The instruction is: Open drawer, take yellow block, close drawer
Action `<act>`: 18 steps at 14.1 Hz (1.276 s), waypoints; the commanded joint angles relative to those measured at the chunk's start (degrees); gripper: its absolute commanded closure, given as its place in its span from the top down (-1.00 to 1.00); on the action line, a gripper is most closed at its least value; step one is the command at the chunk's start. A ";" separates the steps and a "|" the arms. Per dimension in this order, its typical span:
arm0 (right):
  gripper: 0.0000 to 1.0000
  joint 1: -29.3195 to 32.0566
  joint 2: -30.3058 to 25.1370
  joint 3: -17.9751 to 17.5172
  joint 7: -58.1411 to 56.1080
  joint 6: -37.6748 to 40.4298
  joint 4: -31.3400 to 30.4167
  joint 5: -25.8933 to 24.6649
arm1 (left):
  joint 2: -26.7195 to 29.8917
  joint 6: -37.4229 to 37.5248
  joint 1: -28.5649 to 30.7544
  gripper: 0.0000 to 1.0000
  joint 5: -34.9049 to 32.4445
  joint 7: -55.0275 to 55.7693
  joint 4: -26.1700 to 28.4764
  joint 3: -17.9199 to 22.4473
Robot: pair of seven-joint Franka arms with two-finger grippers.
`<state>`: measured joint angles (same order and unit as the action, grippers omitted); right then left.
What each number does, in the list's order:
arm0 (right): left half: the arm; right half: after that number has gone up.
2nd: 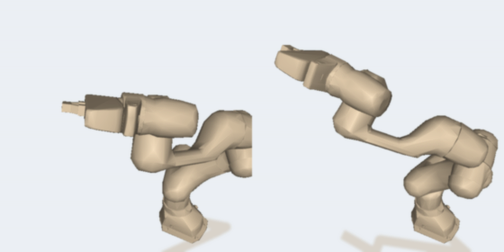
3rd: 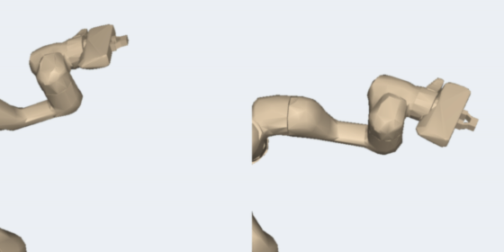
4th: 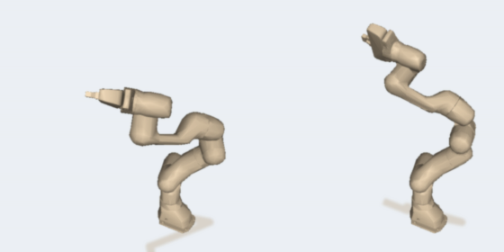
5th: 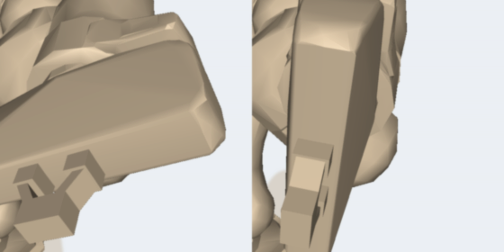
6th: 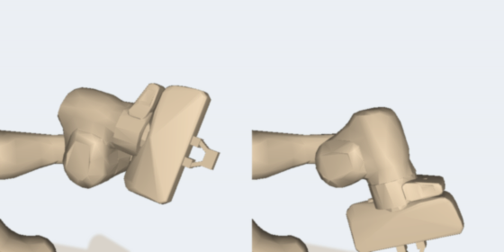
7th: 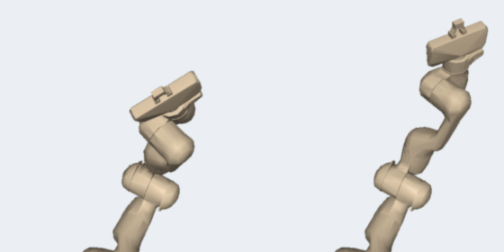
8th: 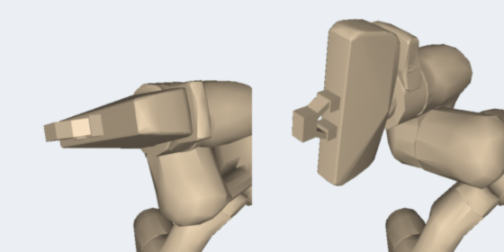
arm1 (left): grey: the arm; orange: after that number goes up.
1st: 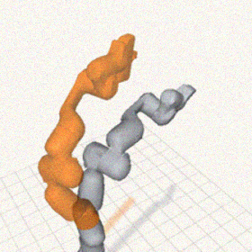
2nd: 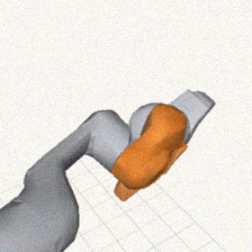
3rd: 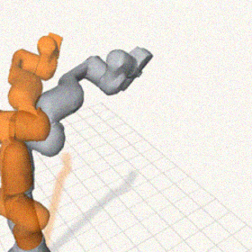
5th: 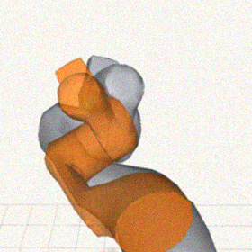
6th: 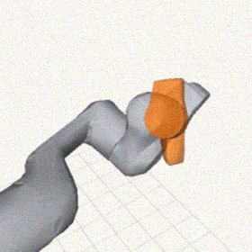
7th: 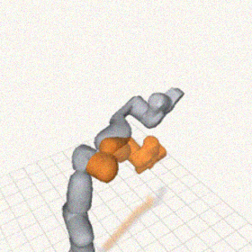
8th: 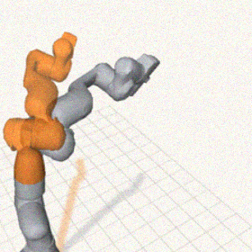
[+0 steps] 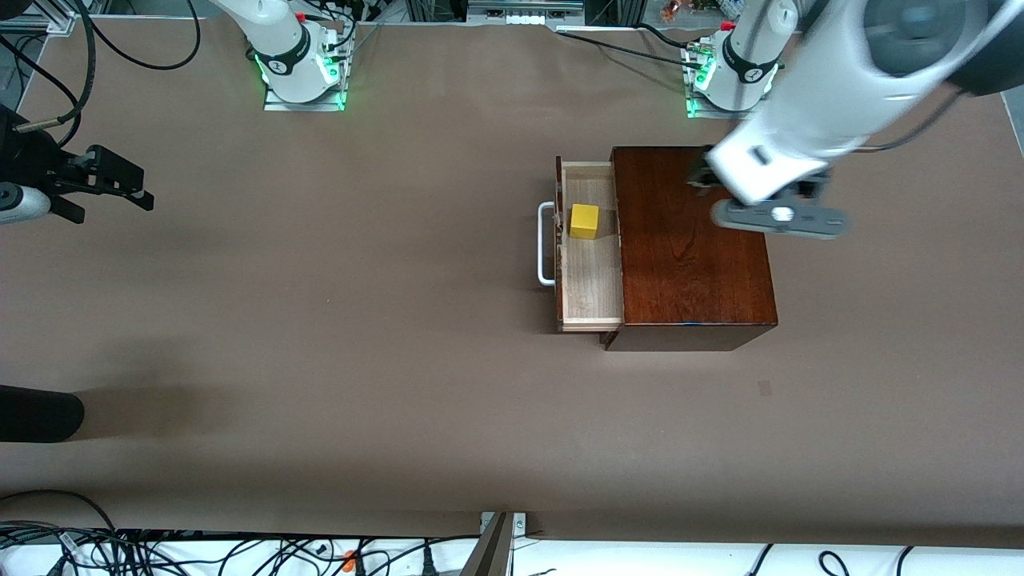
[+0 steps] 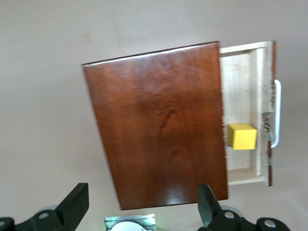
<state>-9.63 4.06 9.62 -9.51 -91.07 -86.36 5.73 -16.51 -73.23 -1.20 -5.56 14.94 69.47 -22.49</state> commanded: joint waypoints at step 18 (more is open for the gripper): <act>1.00 -34.48 12.80 -2.84 -1.56 -8.49 0.75 0.16 | 16.08 -16.50 -3.63 1.00 5.38 -15.20 22.56 21.00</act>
<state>-40.86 14.23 7.18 -9.69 -97.57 -87.05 5.86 -1.94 -89.41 -4.67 -0.72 0.70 90.96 -1.62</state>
